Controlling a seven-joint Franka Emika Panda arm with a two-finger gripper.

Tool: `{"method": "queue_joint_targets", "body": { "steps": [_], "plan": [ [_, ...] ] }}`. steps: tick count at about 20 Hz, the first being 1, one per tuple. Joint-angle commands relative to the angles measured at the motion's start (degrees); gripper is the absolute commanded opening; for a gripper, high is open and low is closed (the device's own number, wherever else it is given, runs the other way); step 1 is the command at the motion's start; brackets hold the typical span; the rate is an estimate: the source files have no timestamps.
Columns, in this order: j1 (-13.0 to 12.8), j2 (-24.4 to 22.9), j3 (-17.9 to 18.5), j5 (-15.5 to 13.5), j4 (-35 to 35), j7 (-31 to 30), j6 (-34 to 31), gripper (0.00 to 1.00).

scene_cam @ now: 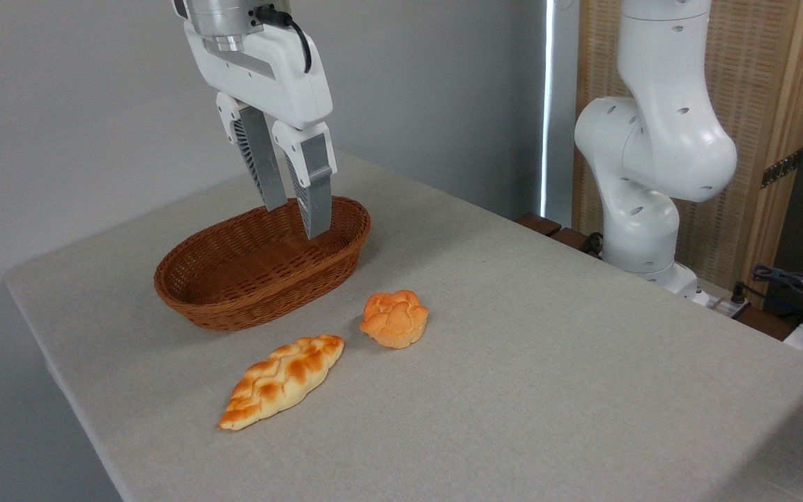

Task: Put bread into the basket
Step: 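Move the gripper from above the basket down toward the braided loaf, then lower the open gripper around the braided loaf's middle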

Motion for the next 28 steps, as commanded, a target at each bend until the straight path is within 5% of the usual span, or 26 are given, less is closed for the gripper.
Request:
{"method": "queue_joint_targets", "body": {
  "steps": [1,11,21,28],
  "plan": [
    [0.16,-0.28,0.77,-0.77,-0.48,-0.83,0.31,1.00],
    [0.25,-1.24,0.78,-0.68,-2.32,-0.74,1.35,1.00],
    [0.16,-2.65,0.78,-0.07,-17.52,-1.00,22.78,1.00],
    [-0.19,2.18,0.42,-0.33,-21.93,-3.71,31.76,1.00]
  ]
}}
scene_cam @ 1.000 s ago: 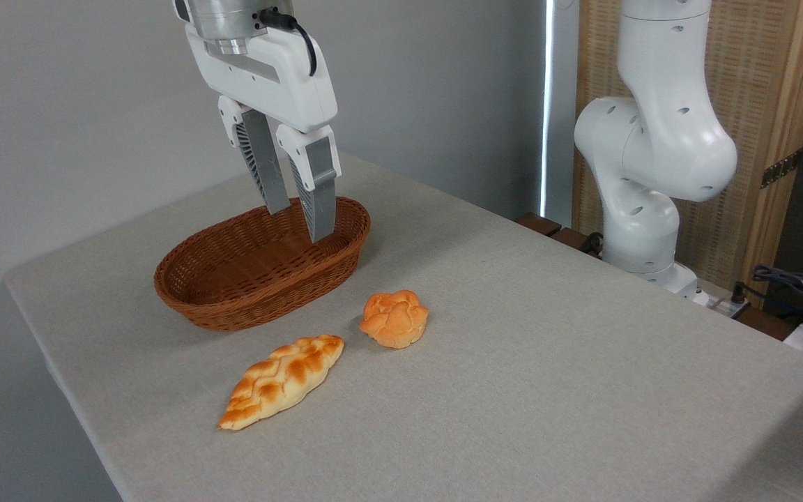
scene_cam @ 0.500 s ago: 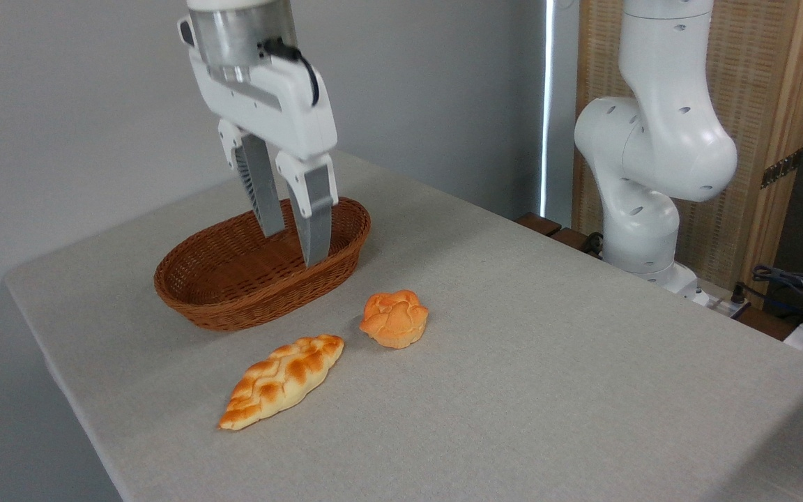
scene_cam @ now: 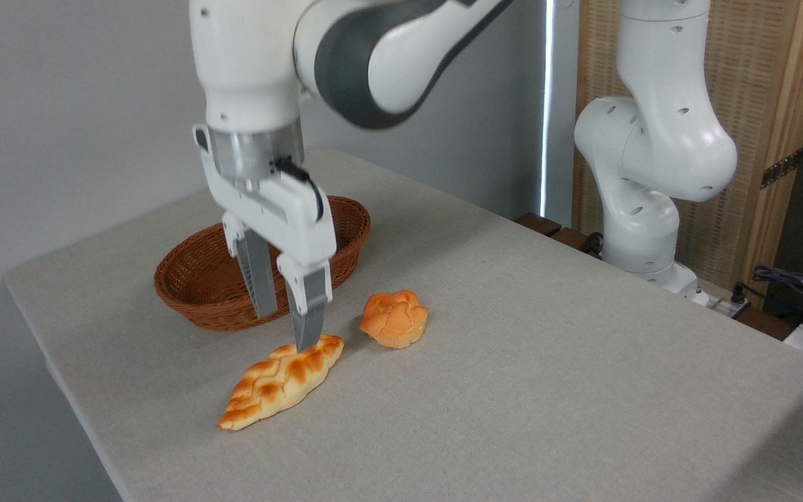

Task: Put bread into the basket
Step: 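Lower the open gripper around the braided loaf's middle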

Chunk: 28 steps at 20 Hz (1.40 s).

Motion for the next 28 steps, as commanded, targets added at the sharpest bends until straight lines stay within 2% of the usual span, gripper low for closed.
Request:
{"method": "queue_joint_targets", "body": {
  "steps": [1,3,8,9,17,20,28],
  "plan": [
    [-0.75,1.73,0.04,-0.33,-1.62,-5.35,4.06,1.00],
    [-0.84,2.44,-0.23,-0.42,-1.62,-7.47,5.12,1.00],
    [-1.28,4.19,-0.49,-0.33,-1.62,-7.47,5.13,1.00],
    [-2.06,4.63,-0.41,0.02,-1.71,-7.39,5.12,1.00],
    [-2.25,4.99,-0.41,0.28,-1.71,-6.86,4.95,1.00],
    [-2.25,4.99,-0.41,2.74,-1.71,-6.95,4.86,1.00],
    [-3.04,5.25,-0.41,3.36,-2.85,-7.04,4.86,1.00]
  ]
}}
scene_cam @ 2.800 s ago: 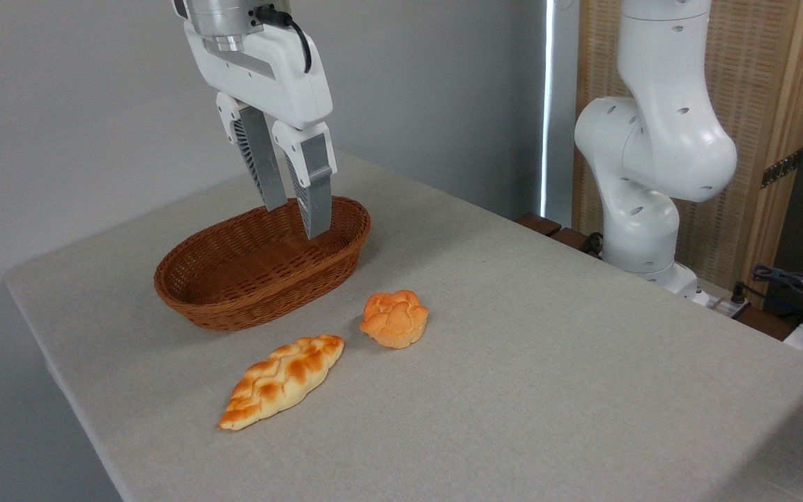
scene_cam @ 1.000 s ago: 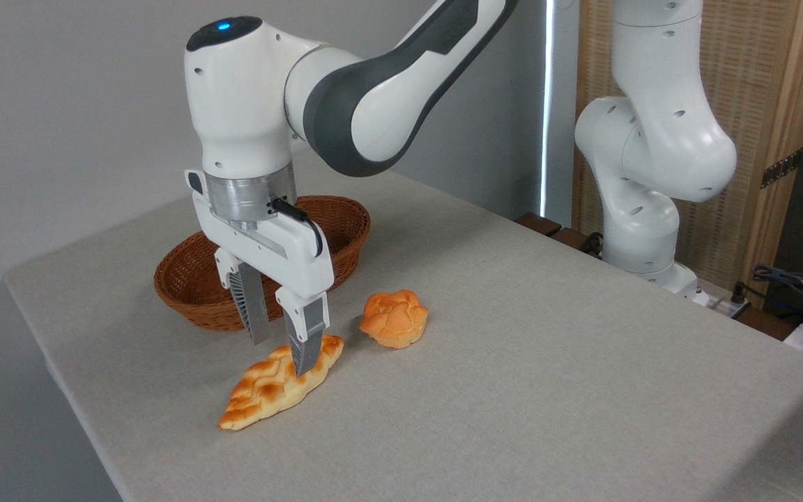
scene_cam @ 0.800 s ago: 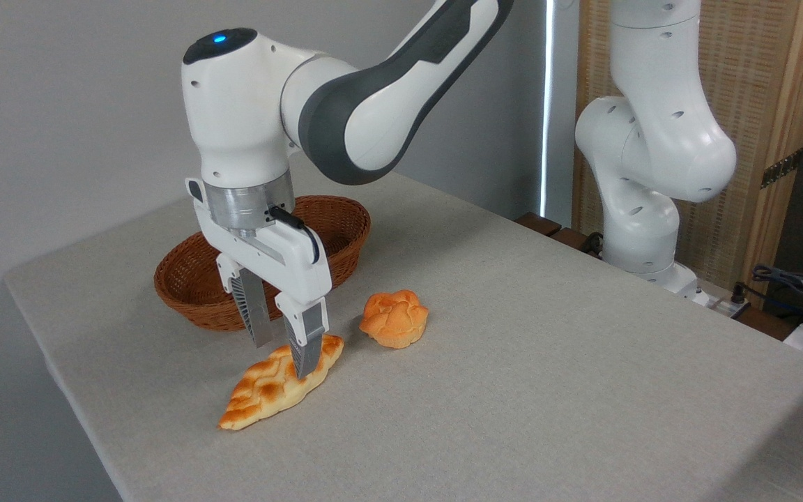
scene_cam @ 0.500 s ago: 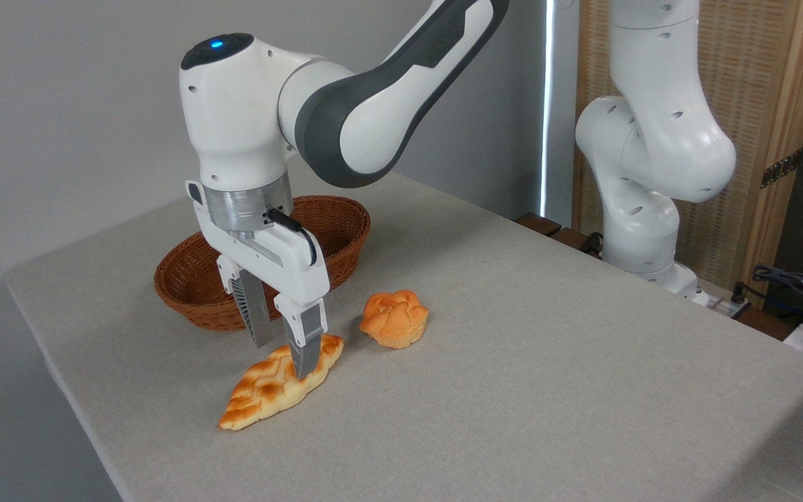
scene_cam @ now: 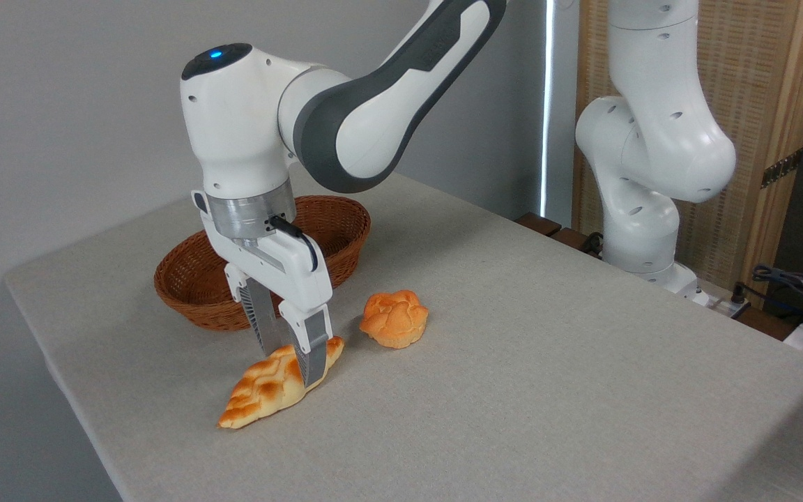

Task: Put bread into the basket
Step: 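Lower the open gripper around the braided loaf's middle, then close the gripper on the braided loaf and lift it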

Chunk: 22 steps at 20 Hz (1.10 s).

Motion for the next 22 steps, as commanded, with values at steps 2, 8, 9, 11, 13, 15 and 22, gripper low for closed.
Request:
{"method": "queue_joint_targets", "body": {
  "steps": [2,8,9,11,13,15,22],
  "plan": [
    [-0.79,-0.19,0.24,0.83,-0.83,-0.59,0.79,1.00],
    [-1.40,0.25,0.24,0.92,-1.27,-0.59,1.05,1.00],
    [-1.40,0.51,0.24,1.10,-1.27,-0.59,1.22,1.00],
    [-1.40,0.69,0.24,1.98,-1.27,-0.68,2.62,1.00],
    [-1.40,0.95,0.24,1.98,-1.27,-0.76,3.24,0.98],
    [-1.32,1.22,0.24,1.98,-1.27,-0.76,4.56,0.91],
    [-1.23,1.92,0.24,1.54,-1.27,-0.85,7.38,0.49]
  ]
}}
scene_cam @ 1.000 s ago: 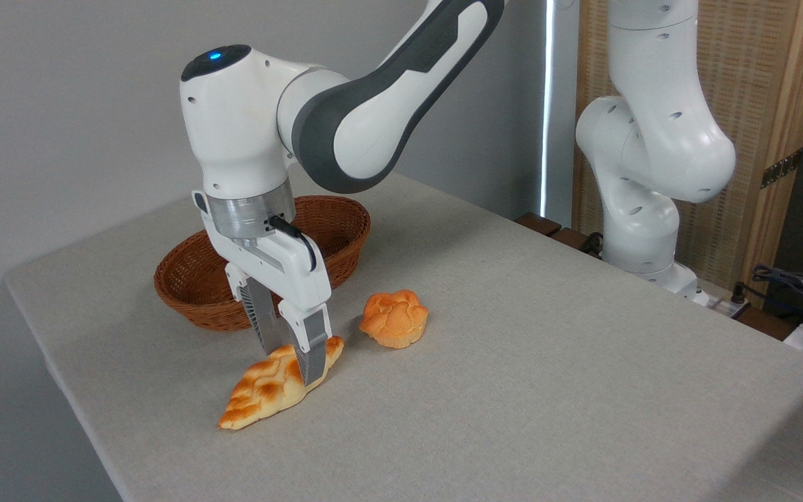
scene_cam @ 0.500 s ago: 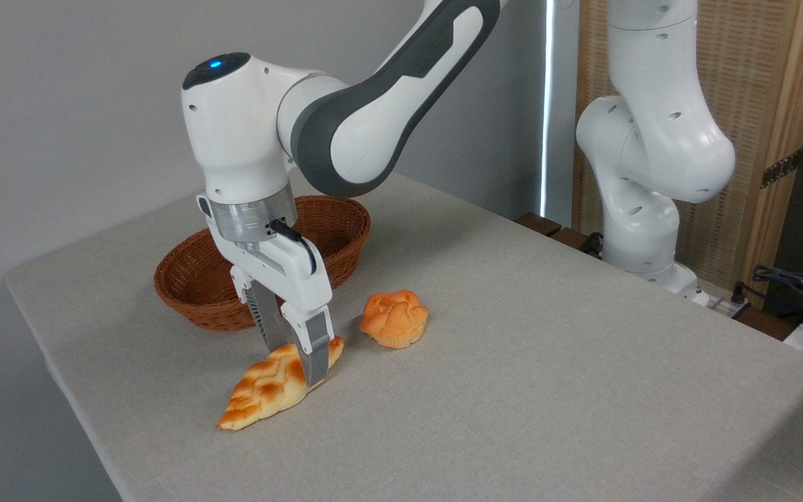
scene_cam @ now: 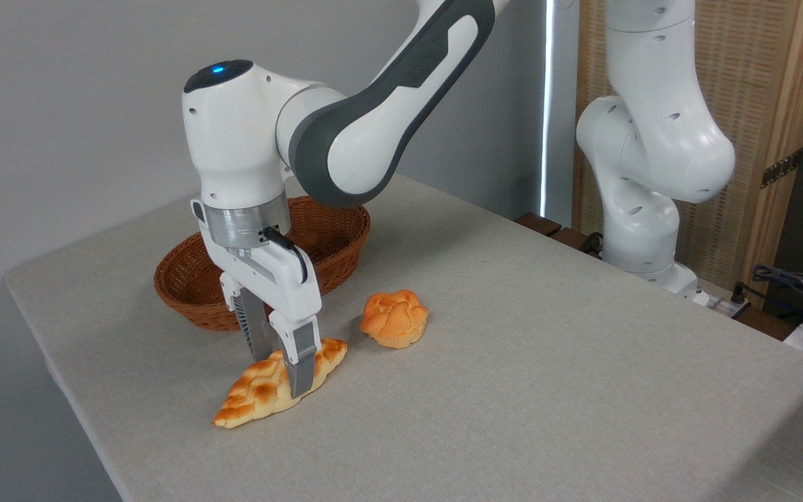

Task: Put bread into the basket
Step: 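Close the gripper on the braided loaf and lift it, then carry the braided loaf over the wicker basket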

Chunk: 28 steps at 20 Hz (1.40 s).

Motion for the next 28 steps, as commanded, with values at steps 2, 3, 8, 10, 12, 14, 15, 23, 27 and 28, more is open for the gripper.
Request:
{"method": "queue_joint_targets", "body": {
  "steps": [2,3,8,10,12,14,15,23,27,28],
  "plan": [
    [-0.28,0.30,0.31,0.19,-0.22,-0.85,2.11,0.43],
    [-0.28,0.30,0.31,0.02,-0.22,-0.85,2.11,0.43],
    [-0.19,-0.14,0.57,-0.16,0.04,-0.68,2.02,0.42],
    [-0.19,-0.75,0.66,-0.77,0.39,-0.94,2.02,0.42],
    [-0.28,-1.63,0.83,-2.70,1.45,-1.03,1.93,0.42],
    [-0.37,-3.39,0.75,-4.19,1.98,-1.20,1.23,0.42],
    [-0.37,-4.44,0.57,-5.59,2.50,-1.20,0.18,0.42],
    [-1.68,-5.94,-8.20,-11.41,8.57,-7.77,-11.87,0.44],
    [-3.08,-4.02,-13.49,-11.06,8.39,-13.84,-11.87,0.56],
    [-4.57,-3.14,-13.41,-10.88,8.48,-15.69,-11.52,0.71]
  ]
}}
